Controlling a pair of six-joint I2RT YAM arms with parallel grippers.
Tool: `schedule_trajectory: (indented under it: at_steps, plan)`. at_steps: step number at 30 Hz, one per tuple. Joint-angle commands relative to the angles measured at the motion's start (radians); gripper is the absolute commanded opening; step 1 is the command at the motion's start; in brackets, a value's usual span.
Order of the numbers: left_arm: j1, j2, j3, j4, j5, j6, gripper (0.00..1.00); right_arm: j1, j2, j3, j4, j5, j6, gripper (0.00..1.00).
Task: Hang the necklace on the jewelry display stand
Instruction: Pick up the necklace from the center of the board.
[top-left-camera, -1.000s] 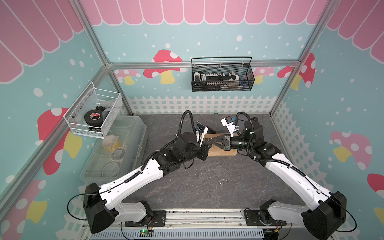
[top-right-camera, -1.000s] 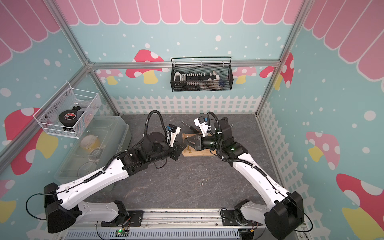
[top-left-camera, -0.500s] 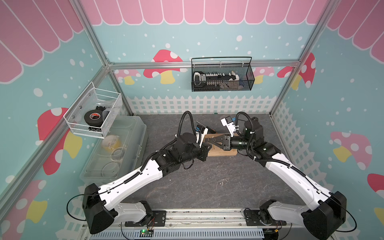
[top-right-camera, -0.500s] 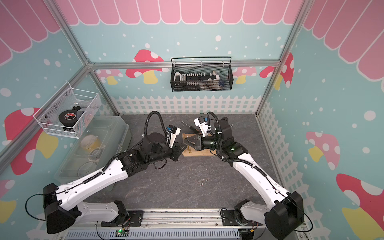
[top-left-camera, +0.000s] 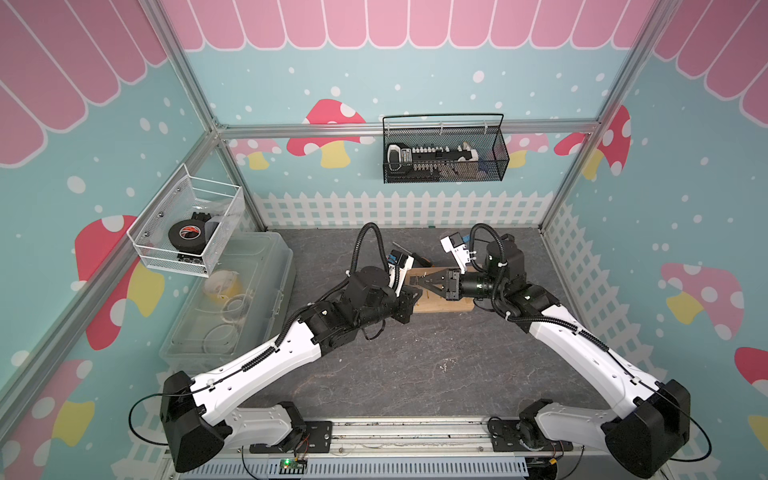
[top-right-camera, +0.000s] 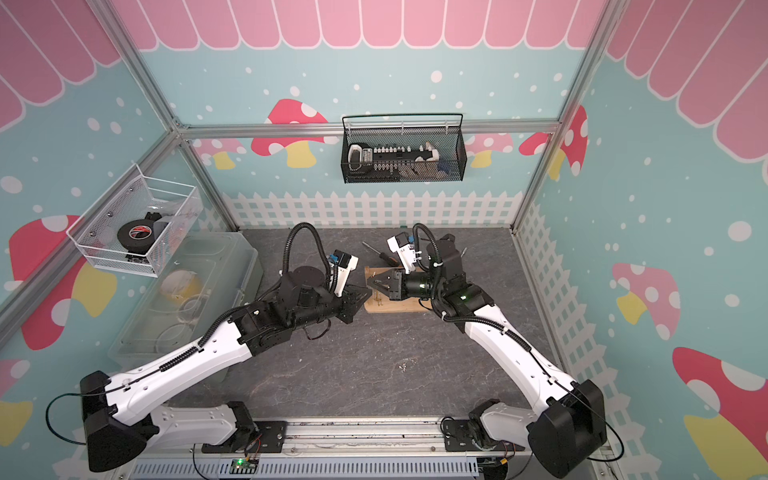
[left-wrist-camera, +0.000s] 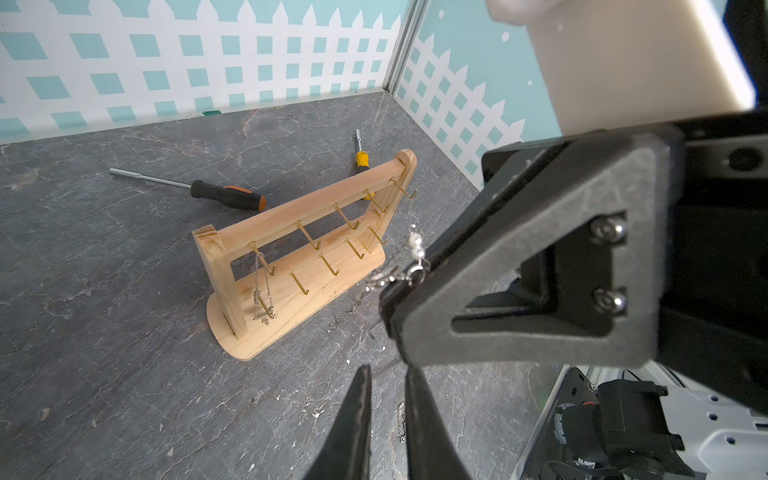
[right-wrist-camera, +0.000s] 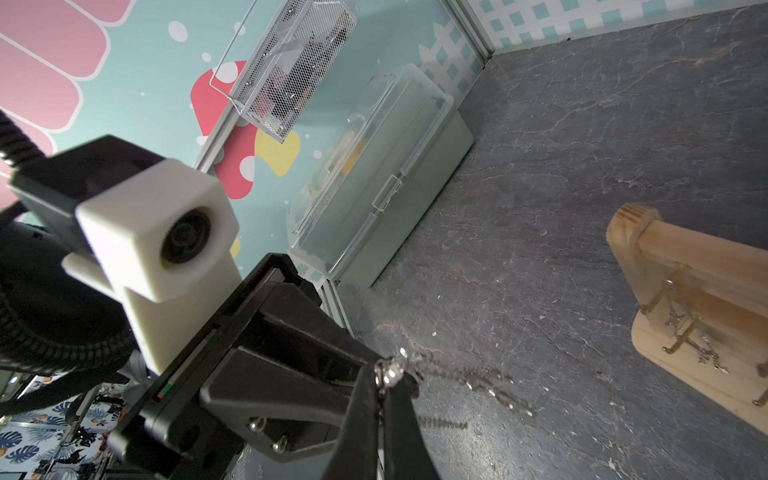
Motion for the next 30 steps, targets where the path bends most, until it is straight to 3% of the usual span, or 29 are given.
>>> schedule_trajectory:
  at_steps: [1,30]
  plan:
    - [-0.005,-0.001,-0.006,0.008,-0.016,0.021,0.17,0.009,0.004,0.020,0.028,-0.011,0.013,0.00]
    - [-0.004,-0.018,-0.014,0.012,-0.079,0.036,0.17,0.027,0.004,0.020,0.037,-0.025,0.027,0.00]
